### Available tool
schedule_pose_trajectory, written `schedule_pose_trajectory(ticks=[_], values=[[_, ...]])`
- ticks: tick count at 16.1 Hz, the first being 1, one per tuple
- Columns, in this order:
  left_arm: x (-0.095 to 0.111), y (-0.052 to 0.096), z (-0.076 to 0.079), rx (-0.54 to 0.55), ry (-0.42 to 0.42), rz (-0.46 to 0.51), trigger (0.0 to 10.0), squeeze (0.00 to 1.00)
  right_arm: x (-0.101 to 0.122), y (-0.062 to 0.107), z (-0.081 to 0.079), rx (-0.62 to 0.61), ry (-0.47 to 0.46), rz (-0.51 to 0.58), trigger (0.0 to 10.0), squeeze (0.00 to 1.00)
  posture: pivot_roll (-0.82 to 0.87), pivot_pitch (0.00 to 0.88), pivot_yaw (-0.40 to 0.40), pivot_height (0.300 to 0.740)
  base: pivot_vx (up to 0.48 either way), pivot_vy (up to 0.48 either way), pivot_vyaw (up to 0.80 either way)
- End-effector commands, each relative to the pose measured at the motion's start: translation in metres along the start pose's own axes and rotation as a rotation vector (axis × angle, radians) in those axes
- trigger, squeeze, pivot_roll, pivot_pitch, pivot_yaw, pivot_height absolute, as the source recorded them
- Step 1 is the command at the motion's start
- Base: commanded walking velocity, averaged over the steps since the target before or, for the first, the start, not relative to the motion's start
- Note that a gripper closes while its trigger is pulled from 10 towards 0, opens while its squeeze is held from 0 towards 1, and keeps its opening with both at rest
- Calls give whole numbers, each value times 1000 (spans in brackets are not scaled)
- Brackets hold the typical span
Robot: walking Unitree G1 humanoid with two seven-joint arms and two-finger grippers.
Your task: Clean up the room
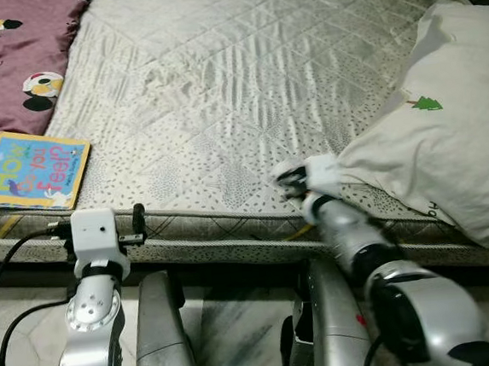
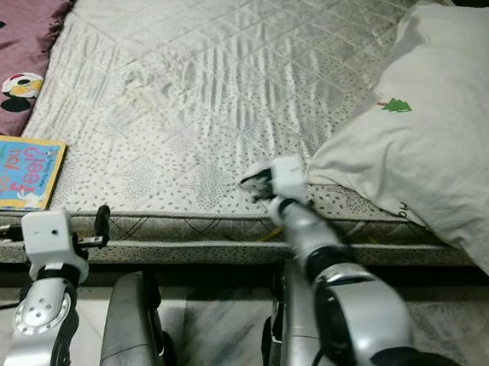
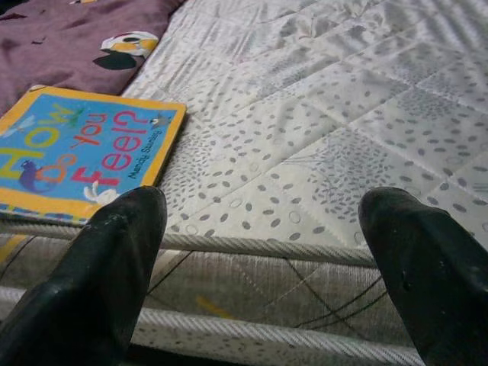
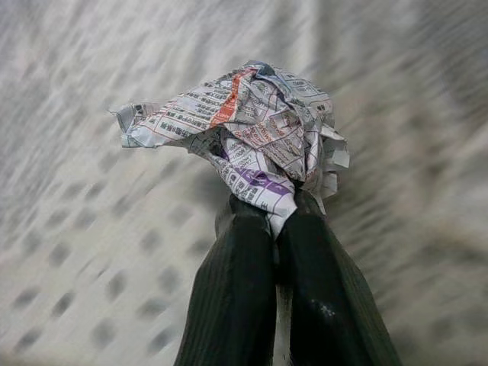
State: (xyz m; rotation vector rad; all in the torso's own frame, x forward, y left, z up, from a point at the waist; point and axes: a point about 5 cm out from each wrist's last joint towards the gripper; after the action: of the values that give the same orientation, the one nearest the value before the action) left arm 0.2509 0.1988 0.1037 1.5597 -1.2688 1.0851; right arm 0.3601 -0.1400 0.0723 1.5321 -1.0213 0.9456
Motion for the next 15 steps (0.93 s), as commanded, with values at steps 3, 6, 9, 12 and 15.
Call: schedule_pose_trajectory(ticks=[3,6,9,12,15], values=[[-2,-5,7,-16,21,12,10000,0,-2,11,27,-29,-20,64,0,0,110,56,-53,543,0,0,0],[2,-13,7,-13,39,39,10000,0,6,35,28,25,-66,236,0,0,74,13,-29,543,0,0,0],[6,-20,7,-39,45,67,10000,0,26,64,20,85,-81,374,1216,0,46,0,-1,543,0,0,0],[12,-30,8,-54,44,87,10000,0,31,78,17,132,-63,450,10000,0,33,0,19,547,0,0,0],[22,-39,7,-49,43,128,10000,0,46,77,5,144,-90,473,10000,0,51,0,9,587,0,0,0]])
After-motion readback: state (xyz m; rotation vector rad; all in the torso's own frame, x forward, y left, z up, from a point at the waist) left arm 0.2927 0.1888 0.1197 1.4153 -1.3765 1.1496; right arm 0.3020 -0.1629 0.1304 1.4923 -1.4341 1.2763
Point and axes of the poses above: a point about 5 cm out from each wrist's last joint towards the gripper, its own y axis pointing back from the gripper into the wrist, its own x axis along the axis of the wrist's last joint, z = x × y, and after that the axes turned 7 degrees about -y, right-handed
